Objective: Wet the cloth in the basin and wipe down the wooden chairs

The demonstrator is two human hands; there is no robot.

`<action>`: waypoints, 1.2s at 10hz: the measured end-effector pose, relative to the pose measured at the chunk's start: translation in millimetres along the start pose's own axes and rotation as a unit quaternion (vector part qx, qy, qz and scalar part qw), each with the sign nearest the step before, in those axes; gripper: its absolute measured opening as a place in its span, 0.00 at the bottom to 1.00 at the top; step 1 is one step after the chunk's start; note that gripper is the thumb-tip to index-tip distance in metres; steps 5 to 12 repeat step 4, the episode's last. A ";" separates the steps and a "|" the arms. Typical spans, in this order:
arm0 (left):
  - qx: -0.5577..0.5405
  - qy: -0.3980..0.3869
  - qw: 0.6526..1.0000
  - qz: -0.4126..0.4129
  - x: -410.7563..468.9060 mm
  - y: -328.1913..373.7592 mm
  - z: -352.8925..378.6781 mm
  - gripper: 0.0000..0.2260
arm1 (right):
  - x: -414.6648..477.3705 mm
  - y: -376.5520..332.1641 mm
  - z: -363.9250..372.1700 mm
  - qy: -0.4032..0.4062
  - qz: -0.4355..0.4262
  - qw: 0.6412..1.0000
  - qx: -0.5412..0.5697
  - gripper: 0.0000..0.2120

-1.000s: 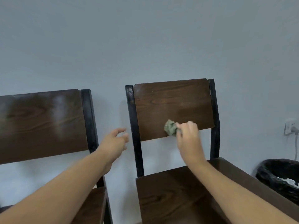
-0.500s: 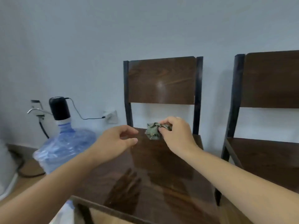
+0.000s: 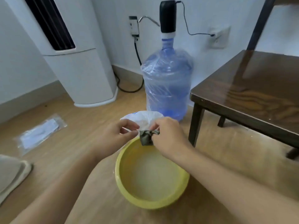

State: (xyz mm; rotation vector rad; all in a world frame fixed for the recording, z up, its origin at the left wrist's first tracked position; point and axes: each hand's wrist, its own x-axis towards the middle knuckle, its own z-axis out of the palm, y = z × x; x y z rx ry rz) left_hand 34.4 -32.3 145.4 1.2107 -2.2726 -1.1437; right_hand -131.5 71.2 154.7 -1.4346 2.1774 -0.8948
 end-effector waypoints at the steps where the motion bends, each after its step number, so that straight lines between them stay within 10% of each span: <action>1: 0.045 -0.016 0.998 -0.040 -5.9 -57.1 38.2 0.04 | -3.0 52.4 60.1 -0.049 0.121 0.991 0.004 0.12; 12: 0.106 -0.078 0.990 -0.050 2.1 -114.8 110.1 0.07 | -14.0 121.4 125.8 -0.105 0.204 0.973 -0.010 0.17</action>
